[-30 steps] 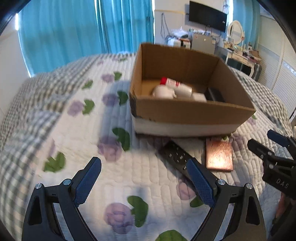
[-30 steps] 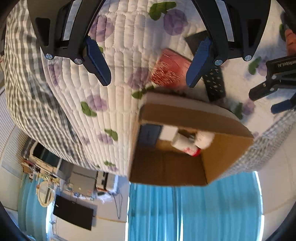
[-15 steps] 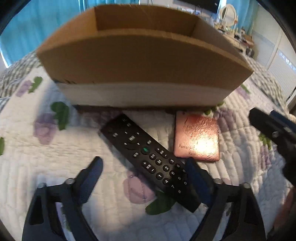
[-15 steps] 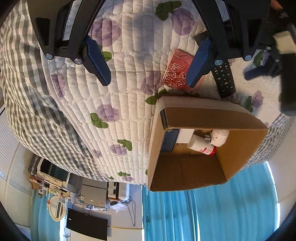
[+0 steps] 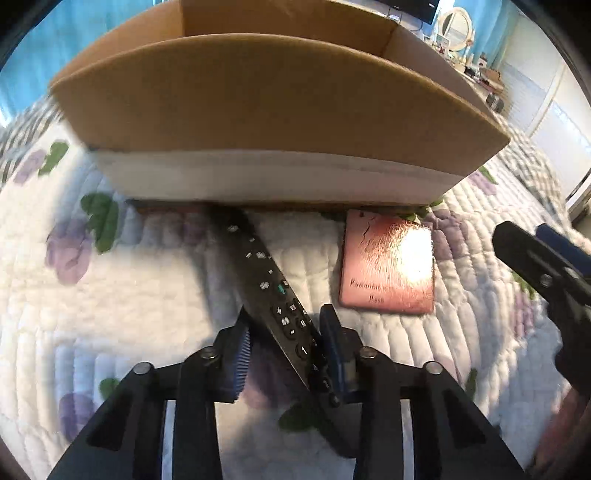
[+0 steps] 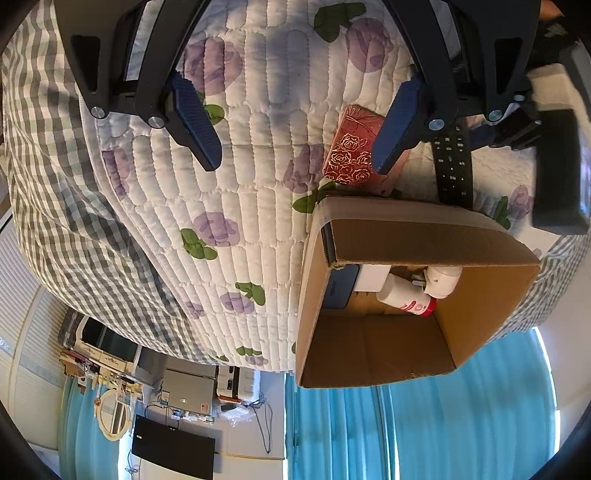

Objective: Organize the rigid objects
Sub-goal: 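Grasp the black remote by its end with the left tool, then grasp the pink Romantic Rose card with the right tool while the left holds the remote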

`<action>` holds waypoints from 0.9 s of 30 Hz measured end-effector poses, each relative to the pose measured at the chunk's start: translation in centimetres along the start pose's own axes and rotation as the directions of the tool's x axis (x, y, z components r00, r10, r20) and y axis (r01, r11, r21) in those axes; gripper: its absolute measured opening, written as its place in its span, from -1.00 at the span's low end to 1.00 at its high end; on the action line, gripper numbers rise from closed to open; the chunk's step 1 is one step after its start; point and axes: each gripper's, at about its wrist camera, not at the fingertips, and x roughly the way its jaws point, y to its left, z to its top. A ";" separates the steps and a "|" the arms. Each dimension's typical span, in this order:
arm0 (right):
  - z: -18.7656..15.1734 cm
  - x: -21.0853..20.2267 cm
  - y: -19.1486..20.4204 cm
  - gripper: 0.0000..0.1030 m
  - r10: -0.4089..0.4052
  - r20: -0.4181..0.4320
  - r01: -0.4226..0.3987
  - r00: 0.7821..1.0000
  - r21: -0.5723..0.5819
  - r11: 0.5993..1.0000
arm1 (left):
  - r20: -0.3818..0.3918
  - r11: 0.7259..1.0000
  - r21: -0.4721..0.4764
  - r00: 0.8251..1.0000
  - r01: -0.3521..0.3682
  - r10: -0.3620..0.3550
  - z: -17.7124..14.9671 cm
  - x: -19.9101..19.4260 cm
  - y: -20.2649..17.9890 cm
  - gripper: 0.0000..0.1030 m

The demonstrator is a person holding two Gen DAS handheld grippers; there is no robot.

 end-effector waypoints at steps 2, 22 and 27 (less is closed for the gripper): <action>0.0 0.0 0.0 0.61 0.004 0.003 -0.004 1.000 -0.004 1.000 | 0.005 1.000 -0.007 1.000 -0.008 0.008 -0.4 -1.0 0.8 -0.45; -0.7 8.2 4.8 0.93 0.081 -0.159 -0.074 0.984 0.053 0.996 | 0.080 0.993 0.064 0.992 -0.104 0.099 -0.9 -2.8 3.3 -0.62; -0.9 9.6 6.6 0.81 -0.012 -0.168 0.005 0.986 -0.042 0.999 | 0.086 0.994 0.062 0.992 -0.095 0.090 -1.0 -3.0 3.5 -0.62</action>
